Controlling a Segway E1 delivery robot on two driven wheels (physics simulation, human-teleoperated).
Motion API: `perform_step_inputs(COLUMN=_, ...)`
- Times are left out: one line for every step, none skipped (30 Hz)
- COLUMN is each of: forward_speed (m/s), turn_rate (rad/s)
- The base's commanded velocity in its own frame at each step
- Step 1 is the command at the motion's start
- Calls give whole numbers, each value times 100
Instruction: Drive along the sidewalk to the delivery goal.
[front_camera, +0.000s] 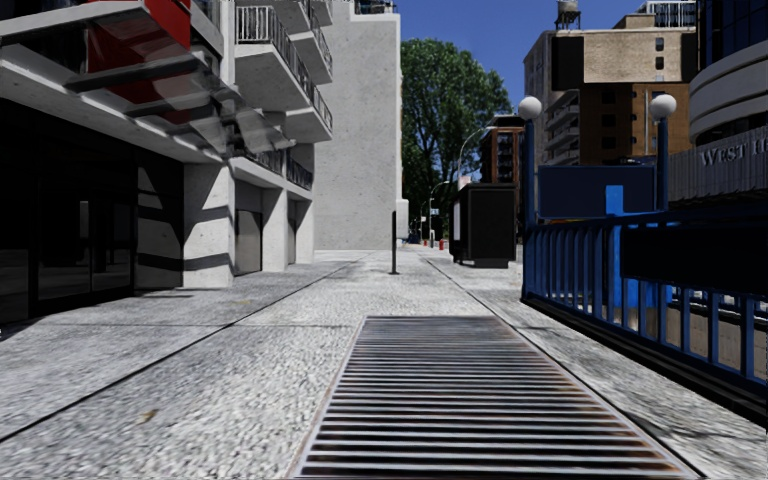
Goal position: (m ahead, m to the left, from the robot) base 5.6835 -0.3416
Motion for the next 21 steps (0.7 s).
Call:
perform_step_inputs(forward_speed=176, turn_rate=0)
perform_step_inputs(forward_speed=176, turn_rate=0)
perform_step_inputs(forward_speed=176, turn_rate=0)
perform_step_inputs(forward_speed=176, turn_rate=0)
perform_step_inputs(forward_speed=176, turn_rate=0)
perform_step_inputs(forward_speed=176, turn_rate=0)
perform_step_inputs(forward_speed=176, turn_rate=0)
perform_step_inputs(forward_speed=176, turn_rate=0)
perform_step_inputs(forward_speed=176, turn_rate=0)
perform_step_inputs(forward_speed=176, turn_rate=0)
perform_step_inputs(forward_speed=176, turn_rate=0)
perform_step_inputs(forward_speed=176, turn_rate=0)
perform_step_inputs(forward_speed=176, turn_rate=0)
perform_step_inputs(forward_speed=176, turn_rate=0)
perform_step_inputs(forward_speed=176, turn_rate=0)
perform_step_inputs(forward_speed=176, turn_rate=0)
perform_step_inputs(forward_speed=176, turn_rate=0)
perform_step_inputs(forward_speed=176, turn_rate=0)
perform_step_inputs(forward_speed=176, turn_rate=0)
perform_step_inputs(forward_speed=176, turn_rate=0)
perform_step_inputs(forward_speed=176, turn_rate=0)
